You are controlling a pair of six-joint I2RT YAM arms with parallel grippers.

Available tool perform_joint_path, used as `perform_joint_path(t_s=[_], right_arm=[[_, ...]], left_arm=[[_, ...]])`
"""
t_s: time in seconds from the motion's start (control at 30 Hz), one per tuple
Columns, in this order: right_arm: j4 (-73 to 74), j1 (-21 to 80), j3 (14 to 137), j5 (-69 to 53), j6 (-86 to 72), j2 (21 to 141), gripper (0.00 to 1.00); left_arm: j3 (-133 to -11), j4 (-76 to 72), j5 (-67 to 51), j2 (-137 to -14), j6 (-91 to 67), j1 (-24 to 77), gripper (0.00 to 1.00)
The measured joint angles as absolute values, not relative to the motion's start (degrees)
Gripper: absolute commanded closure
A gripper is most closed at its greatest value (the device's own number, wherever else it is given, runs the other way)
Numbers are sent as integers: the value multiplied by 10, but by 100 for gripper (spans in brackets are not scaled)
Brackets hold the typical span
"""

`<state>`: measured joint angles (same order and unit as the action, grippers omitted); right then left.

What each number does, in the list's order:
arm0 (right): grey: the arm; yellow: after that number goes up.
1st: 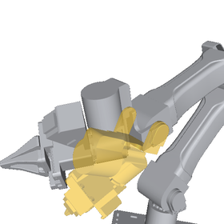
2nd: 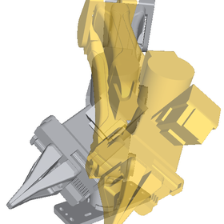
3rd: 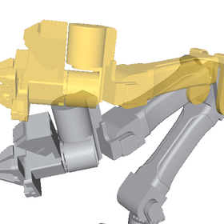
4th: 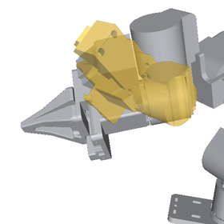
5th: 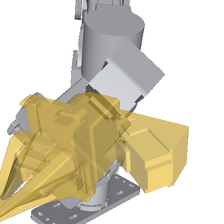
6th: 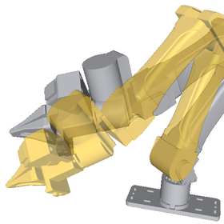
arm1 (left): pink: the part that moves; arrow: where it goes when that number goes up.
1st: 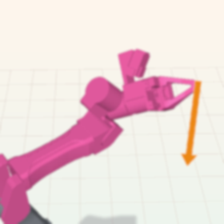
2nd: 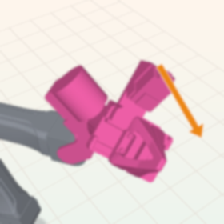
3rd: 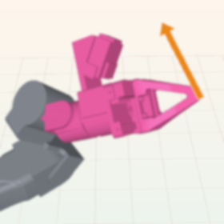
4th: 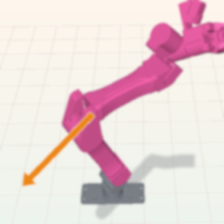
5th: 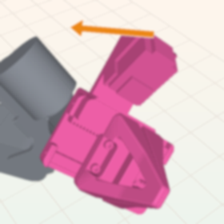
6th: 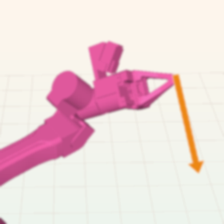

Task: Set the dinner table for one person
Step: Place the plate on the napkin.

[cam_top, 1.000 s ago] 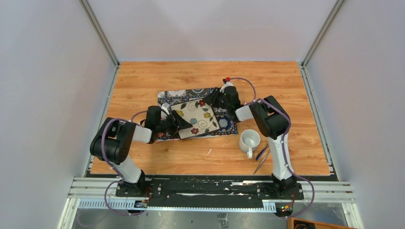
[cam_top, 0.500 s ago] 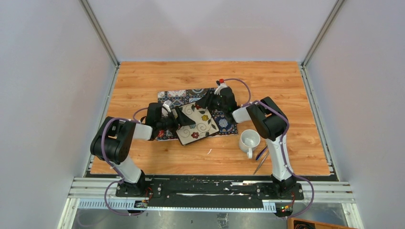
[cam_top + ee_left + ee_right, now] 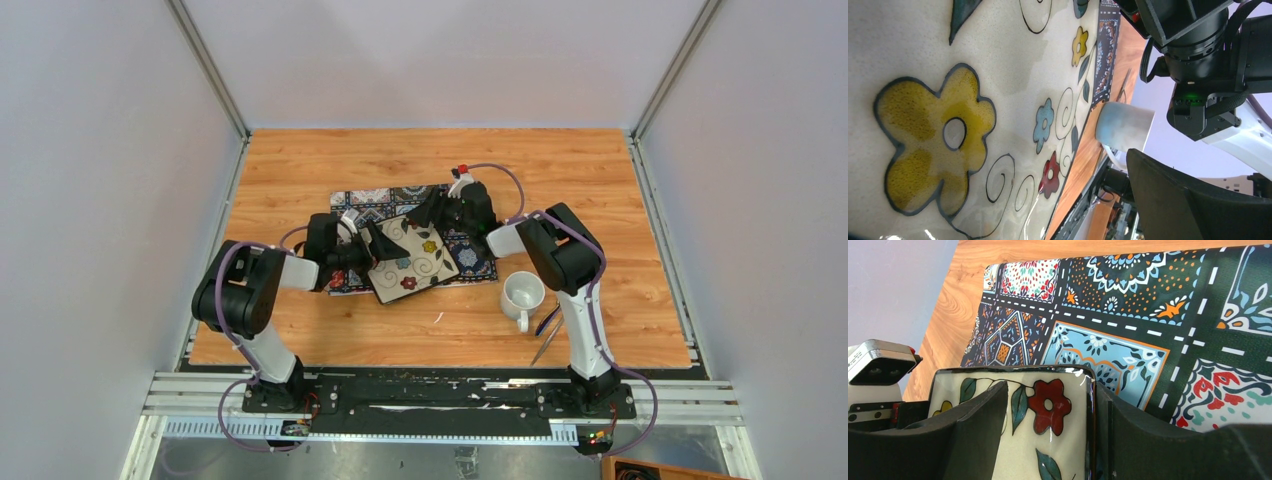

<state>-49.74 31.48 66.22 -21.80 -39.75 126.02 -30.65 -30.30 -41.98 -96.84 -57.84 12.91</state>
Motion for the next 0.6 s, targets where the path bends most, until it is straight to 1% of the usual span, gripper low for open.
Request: perform_joint_path(t_s=[0.23,0.6], right_arm=[[-498,315,661,-218,-394,1260,33],[-500,310,644,-227,-391,1249,33]], left_arm=[[-316,-277,-417,-964,-571,128,0],[-351,-162,-371,-932,-495,125,0]])
